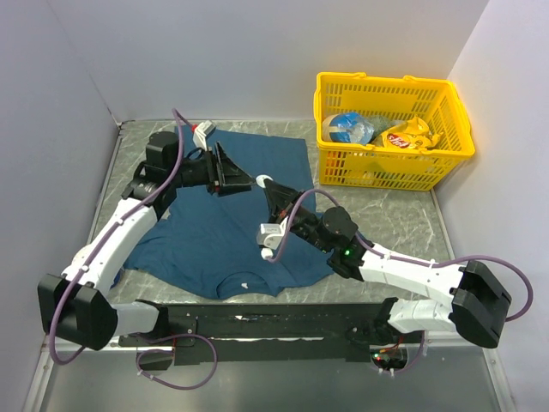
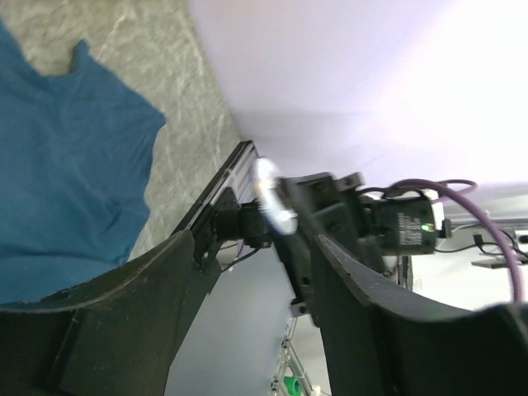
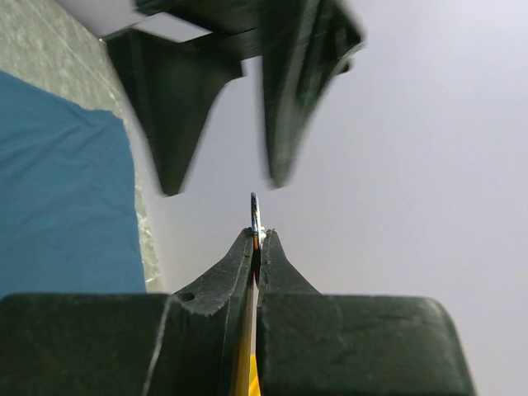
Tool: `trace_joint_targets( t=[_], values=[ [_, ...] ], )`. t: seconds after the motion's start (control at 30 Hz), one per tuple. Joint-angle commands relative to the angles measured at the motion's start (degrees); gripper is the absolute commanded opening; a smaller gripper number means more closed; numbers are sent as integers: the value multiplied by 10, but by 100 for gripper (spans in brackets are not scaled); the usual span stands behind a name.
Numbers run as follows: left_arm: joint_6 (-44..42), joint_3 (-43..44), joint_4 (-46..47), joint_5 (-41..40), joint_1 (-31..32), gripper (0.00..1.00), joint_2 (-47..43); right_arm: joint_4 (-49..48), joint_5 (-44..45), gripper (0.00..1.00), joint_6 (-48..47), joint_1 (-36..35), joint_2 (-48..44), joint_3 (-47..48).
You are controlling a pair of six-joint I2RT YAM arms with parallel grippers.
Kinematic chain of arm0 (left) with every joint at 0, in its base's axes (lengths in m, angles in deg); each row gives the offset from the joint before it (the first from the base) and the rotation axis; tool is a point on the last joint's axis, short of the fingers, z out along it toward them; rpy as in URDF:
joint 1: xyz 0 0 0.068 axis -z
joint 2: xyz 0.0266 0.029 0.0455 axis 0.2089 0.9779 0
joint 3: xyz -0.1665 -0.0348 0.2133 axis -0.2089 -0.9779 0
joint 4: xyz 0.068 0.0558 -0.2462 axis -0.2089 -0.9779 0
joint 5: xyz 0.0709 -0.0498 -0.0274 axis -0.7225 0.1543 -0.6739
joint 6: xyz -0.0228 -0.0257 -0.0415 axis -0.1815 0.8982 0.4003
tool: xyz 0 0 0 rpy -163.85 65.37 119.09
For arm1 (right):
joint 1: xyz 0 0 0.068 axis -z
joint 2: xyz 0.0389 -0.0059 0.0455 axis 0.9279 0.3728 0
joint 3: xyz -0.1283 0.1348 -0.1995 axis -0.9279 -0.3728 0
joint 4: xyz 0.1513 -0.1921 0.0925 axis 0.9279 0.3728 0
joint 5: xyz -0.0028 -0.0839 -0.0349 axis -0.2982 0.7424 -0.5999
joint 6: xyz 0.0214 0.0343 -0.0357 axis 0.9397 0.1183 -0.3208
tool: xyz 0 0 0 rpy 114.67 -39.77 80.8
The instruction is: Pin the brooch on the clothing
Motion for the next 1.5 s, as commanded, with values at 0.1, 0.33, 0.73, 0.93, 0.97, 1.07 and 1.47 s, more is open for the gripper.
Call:
trace_joint_targets(
  t=[0.1,0.33,0.73,0.93,0.97,1.07,1.47],
  values=[
    [42,-7,82,33,-1,61,-20,-22,11,0,2,-13,-22,-8],
    [35,16,71,24,-1,54,2,-13,22,0,-1,-32,-17,-5],
    [31,-1,69,34,1,27,-2,-33,48,0,1,-41,0,-4],
    [27,-4,65,44,10,25,-2,-44,55,0,-1,-46,11,-3],
    [25,-2,64,44,12,26,-1,-42,57,0,-2,-46,12,-2],
    [23,3,62,46,23,24,2,-47,67,0,-5,-49,17,0],
    [-97,78,-85,-101,30,1,-9,-50,120,72,54,-56,-22,12]
  ],
)
